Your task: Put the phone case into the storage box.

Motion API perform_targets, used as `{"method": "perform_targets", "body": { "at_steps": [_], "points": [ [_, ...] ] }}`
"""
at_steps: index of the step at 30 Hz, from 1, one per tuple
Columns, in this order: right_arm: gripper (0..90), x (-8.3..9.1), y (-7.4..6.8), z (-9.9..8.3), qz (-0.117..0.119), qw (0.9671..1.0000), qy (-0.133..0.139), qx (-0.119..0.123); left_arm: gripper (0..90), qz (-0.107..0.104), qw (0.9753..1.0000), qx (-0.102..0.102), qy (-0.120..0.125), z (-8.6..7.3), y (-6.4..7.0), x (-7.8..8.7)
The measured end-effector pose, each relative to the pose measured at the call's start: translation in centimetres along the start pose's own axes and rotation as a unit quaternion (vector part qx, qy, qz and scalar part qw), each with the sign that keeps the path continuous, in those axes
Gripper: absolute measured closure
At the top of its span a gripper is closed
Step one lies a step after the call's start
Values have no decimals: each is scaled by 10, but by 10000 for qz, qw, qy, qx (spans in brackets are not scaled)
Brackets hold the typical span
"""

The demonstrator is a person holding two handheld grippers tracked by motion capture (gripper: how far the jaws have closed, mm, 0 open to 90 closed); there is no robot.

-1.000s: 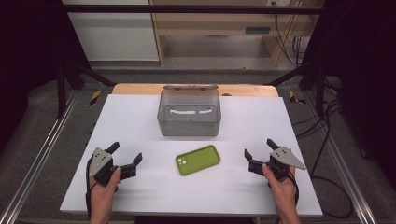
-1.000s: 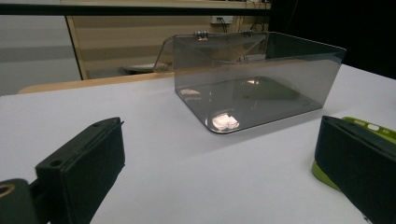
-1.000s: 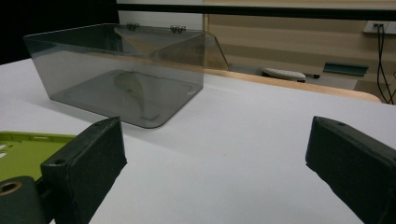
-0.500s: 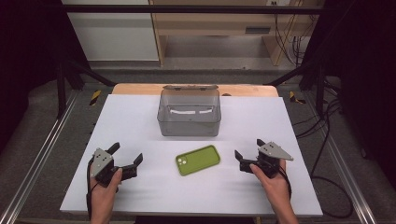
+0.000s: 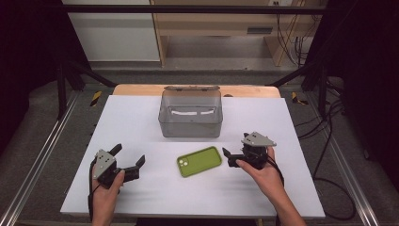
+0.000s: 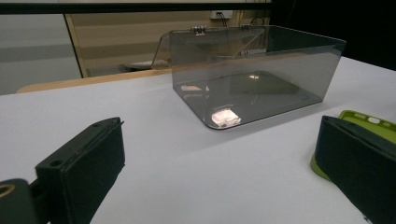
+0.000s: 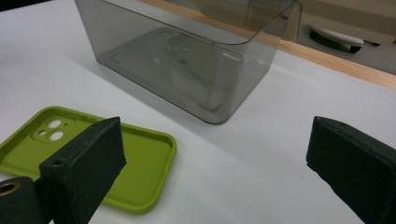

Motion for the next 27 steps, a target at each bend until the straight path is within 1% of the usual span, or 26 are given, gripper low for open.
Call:
{"method": "perform_targets", "body": {
  "at_steps": [1,2,3,5,8,11,12,19,23,24,27],
  "points": [
    [46,-3,-1,1,8,10000,-64,27,14,0,10000,0,0,0,0,0],
    [46,-3,-1,1,8,10000,-64,27,14,1,10000,-2,-5,0,0,0],
    [44,-7,-3,2,32,9998,-202,-1,14,10,10000,-3,-15,0,0,0],
    [44,-10,-4,3,51,9996,-294,14,14,10,10000,-2,-14,0,0,0],
    [46,-14,-9,5,158,9991,-393,55,14,13,10000,-4,-19,0,0,-1],
    [46,-16,-12,6,196,9987,-448,107,14,12,10000,-25,-33,-1,0,-1],
    [46,-17,-15,6,251,9984,-476,160,14,7,10000,-22,-36,-1,0,-1],
    [50,-21,-20,5,332,9976,-576,216,14,10,10000,-25,-45,-1,1,-1],
    [54,-25,-22,3,390,9967,-673,220,14,-1,10000,-35,-56,-1,1,-2],
    [60,-29,-24,2,429,9961,-730,237,14,-9,10000,-46,-56,-1,2,-2],
    [63,-33,-25,1,468,9955,-774,269,14,-8,10000,-58,-54,-1,3,-2]
  ]
}}
Point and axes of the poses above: each handheld gripper's, and its own axes: x roughly backward along the jaws, z roughly out of its top, y roughly to its right, the point moved 7 cm from there along -x, roughly forward along the jaws, and after that the axes turned 14 degrees about z, right-handed, at the moved point
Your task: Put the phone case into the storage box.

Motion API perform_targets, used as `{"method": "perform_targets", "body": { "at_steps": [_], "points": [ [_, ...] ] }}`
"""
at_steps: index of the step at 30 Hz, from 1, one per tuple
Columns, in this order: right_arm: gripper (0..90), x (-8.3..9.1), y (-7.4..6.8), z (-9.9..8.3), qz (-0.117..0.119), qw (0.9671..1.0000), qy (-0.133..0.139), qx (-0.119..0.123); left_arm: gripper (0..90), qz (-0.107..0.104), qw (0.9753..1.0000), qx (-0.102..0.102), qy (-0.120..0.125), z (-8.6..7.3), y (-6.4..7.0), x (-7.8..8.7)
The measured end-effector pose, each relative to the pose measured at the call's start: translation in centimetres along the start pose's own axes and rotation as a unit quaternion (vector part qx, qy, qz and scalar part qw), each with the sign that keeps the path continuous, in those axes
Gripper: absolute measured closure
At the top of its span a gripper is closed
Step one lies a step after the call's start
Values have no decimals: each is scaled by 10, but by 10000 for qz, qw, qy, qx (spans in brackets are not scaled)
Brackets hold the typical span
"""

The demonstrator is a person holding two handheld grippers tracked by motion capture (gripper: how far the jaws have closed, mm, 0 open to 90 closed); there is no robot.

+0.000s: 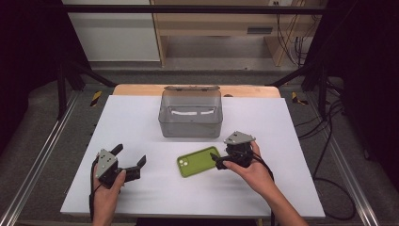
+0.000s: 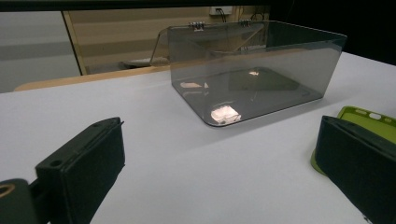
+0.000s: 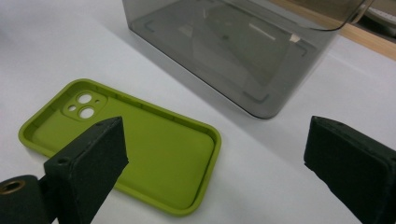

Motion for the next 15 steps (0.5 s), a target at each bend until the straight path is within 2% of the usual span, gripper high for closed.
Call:
{"method": "perform_targets", "body": {
  "at_steps": [4,9,15],
  "points": [
    [74,-9,0,-2,93,9999,-118,-53,14,-5,10000,-17,-16,0,0,0],
    [121,-15,1,-4,186,9996,-172,-136,14,-8,10000,-13,-20,0,1,-1],
    [123,-19,2,-4,228,9993,-195,-209,14,-9,10000,-18,-23,0,1,-1]
  ]
}}
Point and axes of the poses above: each handheld gripper's, and its own axes: x roughly backward along the jaws, z roughly out of its top, y roughly to its right, the point moved 7 cm from there along -x, roughly forward along the jaws, and after that the axes turned 14 degrees about z, right-handed, at the moved point
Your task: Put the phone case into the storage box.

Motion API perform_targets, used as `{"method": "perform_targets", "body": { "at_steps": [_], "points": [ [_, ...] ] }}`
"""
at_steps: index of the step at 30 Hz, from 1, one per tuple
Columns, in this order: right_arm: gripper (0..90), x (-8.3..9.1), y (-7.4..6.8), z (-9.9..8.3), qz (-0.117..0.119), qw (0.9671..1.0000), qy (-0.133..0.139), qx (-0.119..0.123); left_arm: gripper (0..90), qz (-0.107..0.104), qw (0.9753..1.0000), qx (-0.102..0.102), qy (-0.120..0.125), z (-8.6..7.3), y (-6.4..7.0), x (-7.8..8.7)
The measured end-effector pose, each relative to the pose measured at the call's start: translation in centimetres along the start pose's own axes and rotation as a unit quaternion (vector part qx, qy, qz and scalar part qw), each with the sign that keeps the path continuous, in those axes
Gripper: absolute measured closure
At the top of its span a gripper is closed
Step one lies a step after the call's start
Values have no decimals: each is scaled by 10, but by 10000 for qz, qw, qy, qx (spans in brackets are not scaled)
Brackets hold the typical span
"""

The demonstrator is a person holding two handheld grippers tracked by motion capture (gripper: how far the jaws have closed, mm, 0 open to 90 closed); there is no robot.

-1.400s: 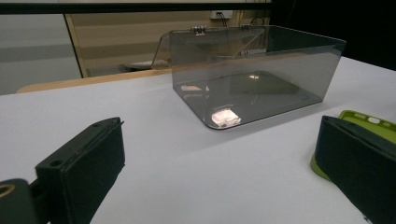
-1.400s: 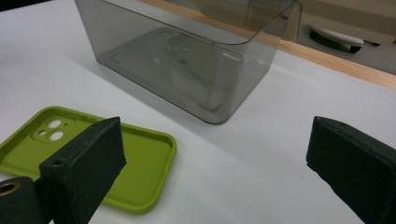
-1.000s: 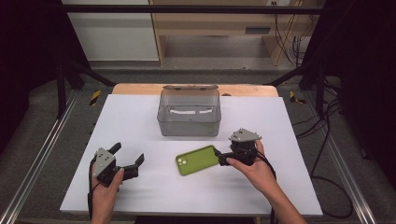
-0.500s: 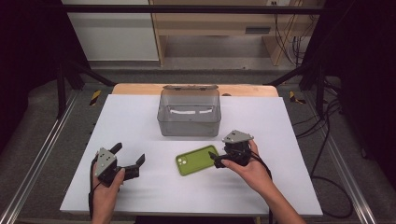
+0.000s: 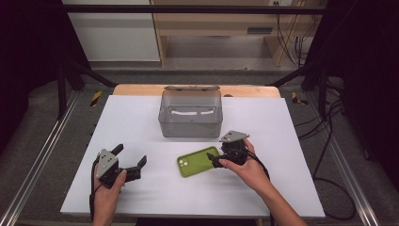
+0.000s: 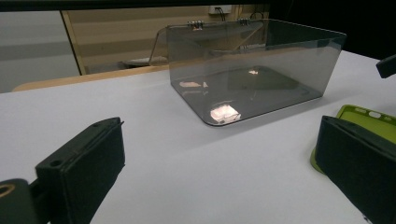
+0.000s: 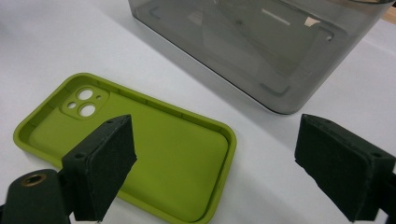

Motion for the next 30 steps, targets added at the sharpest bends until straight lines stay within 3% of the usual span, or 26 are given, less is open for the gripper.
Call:
{"method": "perform_targets", "body": {
  "at_steps": [25,30],
  "points": [
    [123,-15,0,2,174,9997,-148,-24,14,-28,10000,17,-19,0,1,-1],
    [231,-19,1,0,241,9995,-215,-12,14,-32,10000,6,-23,0,2,-1]
  ]
}}
Point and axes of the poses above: each handheld gripper's, and its own axes: x roughly backward along the jaws, z roughly out of its top, y roughly to its right, the point moved 7 cm from there along -x, roughly forward along the jaws, and after that the axes turned 14 degrees about z, right-handed, at the moved point
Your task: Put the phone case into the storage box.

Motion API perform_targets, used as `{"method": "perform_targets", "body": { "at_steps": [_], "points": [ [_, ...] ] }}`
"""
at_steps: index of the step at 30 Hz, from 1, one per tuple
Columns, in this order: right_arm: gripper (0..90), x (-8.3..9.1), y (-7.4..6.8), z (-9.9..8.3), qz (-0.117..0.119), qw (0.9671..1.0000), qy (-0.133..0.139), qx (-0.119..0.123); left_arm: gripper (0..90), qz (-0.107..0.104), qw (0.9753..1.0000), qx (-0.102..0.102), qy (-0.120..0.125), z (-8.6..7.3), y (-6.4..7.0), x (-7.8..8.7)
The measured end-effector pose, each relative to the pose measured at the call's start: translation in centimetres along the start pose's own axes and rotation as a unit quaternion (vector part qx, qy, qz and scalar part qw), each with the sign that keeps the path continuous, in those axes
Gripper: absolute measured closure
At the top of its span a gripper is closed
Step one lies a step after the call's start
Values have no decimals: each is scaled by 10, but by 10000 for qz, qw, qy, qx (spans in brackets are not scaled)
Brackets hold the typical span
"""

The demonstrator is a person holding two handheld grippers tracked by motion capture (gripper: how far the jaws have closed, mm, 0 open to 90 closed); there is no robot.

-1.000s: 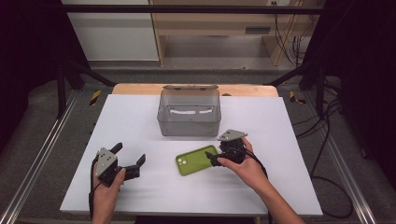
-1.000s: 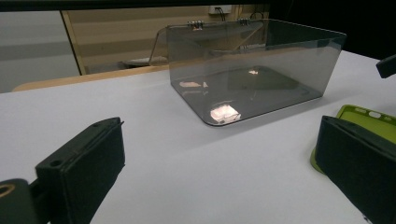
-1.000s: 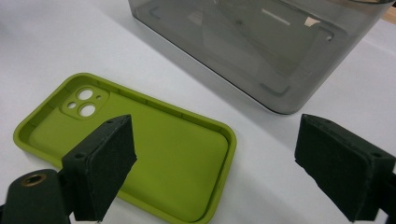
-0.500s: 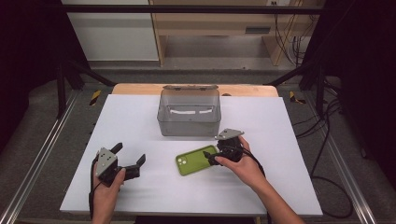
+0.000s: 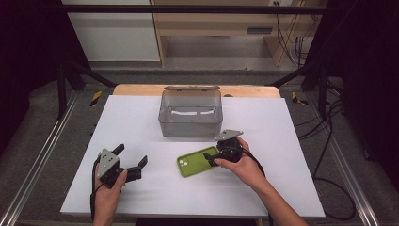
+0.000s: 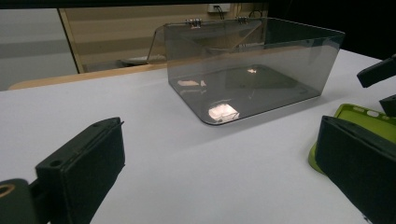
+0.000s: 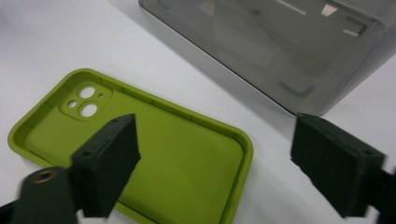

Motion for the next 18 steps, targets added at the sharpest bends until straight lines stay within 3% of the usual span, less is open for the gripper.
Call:
{"method": "perform_targets", "body": {
  "at_steps": [1,8,13,18],
  "points": [
    [379,-1,1,-1,73,10000,-55,29,14,2,10000,-11,-13,0,0,0],
    [772,-4,-1,-6,331,9980,-450,291,14,2,10000,-12,-30,-1,-1,0],
    [897,-6,0,-15,362,9950,-812,457,14,5,10000,13,-29,-1,-1,0],
    [900,-1,1,-21,373,9935,-959,488,14,3,10000,10,-38,-1,-1,0]
  ]
}}
Point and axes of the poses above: each handheld gripper's, and its own axes: x roughly backward along the jaws, z roughly out of its top, y roughly to its right, the point moved 7 cm from there along -x, roughly forward along the jaws, and after that the axes turned 14 degrees about z, right-handed, at the moved point
